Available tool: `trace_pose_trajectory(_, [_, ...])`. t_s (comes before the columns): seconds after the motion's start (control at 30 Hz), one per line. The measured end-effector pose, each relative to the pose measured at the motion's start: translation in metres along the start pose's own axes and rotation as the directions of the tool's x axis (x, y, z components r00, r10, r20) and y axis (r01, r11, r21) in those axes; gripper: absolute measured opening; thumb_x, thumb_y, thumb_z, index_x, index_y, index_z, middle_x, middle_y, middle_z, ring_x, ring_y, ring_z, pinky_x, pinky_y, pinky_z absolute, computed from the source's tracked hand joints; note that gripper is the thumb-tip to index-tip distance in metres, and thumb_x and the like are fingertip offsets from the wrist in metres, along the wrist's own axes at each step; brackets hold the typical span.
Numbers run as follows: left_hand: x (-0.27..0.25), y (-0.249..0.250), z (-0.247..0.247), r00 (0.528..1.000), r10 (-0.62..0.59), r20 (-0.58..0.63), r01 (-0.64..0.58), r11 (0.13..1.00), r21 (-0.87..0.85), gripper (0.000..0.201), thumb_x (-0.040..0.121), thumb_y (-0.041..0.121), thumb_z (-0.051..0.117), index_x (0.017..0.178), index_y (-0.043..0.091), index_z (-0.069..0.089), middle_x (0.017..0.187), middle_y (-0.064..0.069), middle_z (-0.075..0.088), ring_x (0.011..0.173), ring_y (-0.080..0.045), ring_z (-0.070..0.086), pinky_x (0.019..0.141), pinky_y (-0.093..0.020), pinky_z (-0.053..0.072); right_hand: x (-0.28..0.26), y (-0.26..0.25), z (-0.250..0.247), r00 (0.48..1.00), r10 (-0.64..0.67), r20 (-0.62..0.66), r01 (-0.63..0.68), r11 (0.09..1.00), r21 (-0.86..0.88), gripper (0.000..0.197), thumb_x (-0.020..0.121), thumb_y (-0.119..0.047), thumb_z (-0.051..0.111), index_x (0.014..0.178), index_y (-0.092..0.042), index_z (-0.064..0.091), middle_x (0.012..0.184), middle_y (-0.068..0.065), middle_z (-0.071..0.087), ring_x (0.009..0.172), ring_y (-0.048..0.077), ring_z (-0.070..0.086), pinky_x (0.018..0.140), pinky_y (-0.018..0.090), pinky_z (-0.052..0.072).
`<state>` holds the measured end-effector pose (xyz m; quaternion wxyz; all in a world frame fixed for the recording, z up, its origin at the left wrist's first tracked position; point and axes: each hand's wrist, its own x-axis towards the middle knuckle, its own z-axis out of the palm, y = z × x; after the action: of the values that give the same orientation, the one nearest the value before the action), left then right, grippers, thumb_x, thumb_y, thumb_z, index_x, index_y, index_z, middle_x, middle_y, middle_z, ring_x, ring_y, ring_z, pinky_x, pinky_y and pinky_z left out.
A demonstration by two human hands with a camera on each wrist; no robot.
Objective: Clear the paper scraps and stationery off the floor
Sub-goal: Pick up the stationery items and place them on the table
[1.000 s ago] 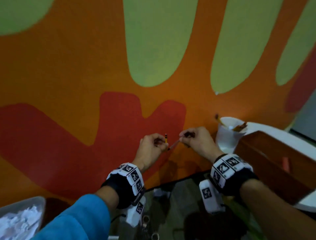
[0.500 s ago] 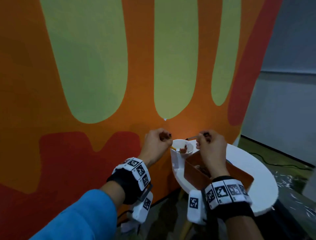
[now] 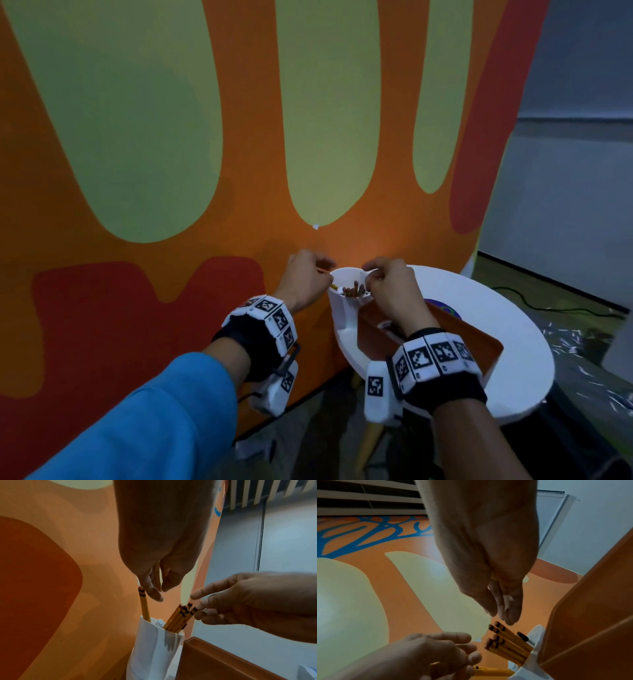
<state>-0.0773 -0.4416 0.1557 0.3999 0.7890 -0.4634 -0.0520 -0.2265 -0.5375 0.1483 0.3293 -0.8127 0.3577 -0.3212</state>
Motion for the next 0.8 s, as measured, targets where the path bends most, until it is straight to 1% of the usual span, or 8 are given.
trace_pose_trajectory(0.1, [-0.021,-0.003,-0.022,0.999,-0.006,-0.044,0.001,0.994,-0.112,0.011,0.086,0.011,0.071,0.096,0.013,0.077,0.09,-0.002,0.076,0.073,-0.015,0.071,0.079,-0.035,0.061,-0.007,-0.015,-0.002,0.999,-0.031,0.009,0.031,0.999,0.036,0.025,0.088,-0.001,0.057,0.107,-0.01,0.071,0.094,0.011,0.07,0.071,0.01,0.061,0.05,0.006,0.04])
trace_pose_trajectory(0.13, [-0.03,-0.004,-0.03,0.999,-0.008,-0.053,-0.001,0.988,-0.155,0.008,0.087,0.013,0.071,0.093,0.014,0.076,0.085,0.0,0.076,0.069,-0.016,0.071,0.075,-0.038,0.061,-0.011,-0.022,-0.001,0.998,-0.057,0.016,0.056,0.996,0.067,0.022,0.089,-0.003,0.06,0.107,-0.009,0.071,0.095,0.009,0.07,0.072,0.008,0.061,0.052,0.004,0.043])
trace_pose_trajectory(0.23, [-0.059,-0.015,-0.059,0.998,-0.015,-0.054,0.003,0.978,-0.209,0.008,0.091,0.022,0.068,0.092,0.018,0.075,0.079,0.004,0.075,0.07,-0.017,0.072,0.071,-0.042,0.062,-0.026,-0.052,0.008,0.985,-0.164,0.051,0.152,0.971,0.184,0.017,0.09,-0.014,0.067,0.106,-0.01,0.071,0.098,0.004,0.07,0.087,0.012,0.065,0.074,0.022,0.055])
trace_pose_trajectory(0.37, [-0.094,-0.037,-0.1,0.998,-0.007,-0.063,-0.002,0.99,-0.143,0.013,0.094,0.026,0.068,0.096,0.015,0.075,0.08,0.002,0.075,0.075,-0.013,0.072,0.07,-0.039,0.062,-0.045,-0.088,0.039,0.947,-0.235,0.22,0.186,0.957,0.221,0.017,0.087,-0.023,0.073,0.102,-0.015,0.072,0.092,0.0,0.07,0.088,0.014,0.067,0.077,0.034,0.057])
trace_pose_trajectory(0.43, [-0.115,-0.057,-0.124,0.998,-0.056,-0.041,0.052,0.993,-0.106,0.012,0.094,0.023,0.068,0.098,0.014,0.075,0.081,0.0,0.075,0.077,-0.013,0.073,0.07,-0.037,0.062,-0.059,-0.101,0.063,0.91,-0.266,0.317,0.214,0.958,0.189,0.015,0.088,-0.025,0.074,0.1,-0.017,0.071,0.088,-0.001,0.069,0.085,0.015,0.066,0.076,0.036,0.057])
trace_pose_trajectory(0.6, [-0.184,-0.132,-0.163,0.963,-0.257,0.083,0.259,0.966,-0.006,0.009,0.093,0.012,0.067,0.096,0.009,0.075,0.079,-0.007,0.076,0.077,-0.018,0.073,0.066,-0.032,0.061,-0.116,-0.131,0.137,0.72,-0.316,0.618,0.392,0.92,0.013,0.017,0.087,-0.03,0.073,0.102,-0.02,0.072,0.093,-0.003,0.069,0.091,0.011,0.061,0.078,0.029,0.051])
trace_pose_trajectory(0.7, [-0.231,-0.195,-0.168,0.91,-0.402,0.106,0.404,0.915,-0.005,0.01,0.093,0.008,0.065,0.095,0.005,0.074,0.083,-0.013,0.076,0.077,-0.02,0.072,0.064,-0.029,0.058,-0.151,-0.137,0.2,0.585,-0.262,0.768,0.415,0.91,-0.005,0.017,0.084,-0.031,0.075,0.098,-0.021,0.074,0.091,-0.002,0.069,0.091,0.012,0.061,0.078,0.027,0.049])
trace_pose_trajectory(0.8, [-0.281,-0.265,-0.157,0.834,-0.536,0.133,0.54,0.842,0.005,0.01,0.092,0.009,0.065,0.092,0.007,0.075,0.086,-0.016,0.075,0.072,-0.017,0.067,0.066,-0.031,0.056,-0.184,-0.122,0.27,0.478,-0.193,0.857,0.39,0.921,-0.01,0.014,0.083,-0.028,0.077,0.093,-0.018,0.075,0.082,-0.004,0.069,0.081,0.009,0.061,0.074,0.023,0.046])
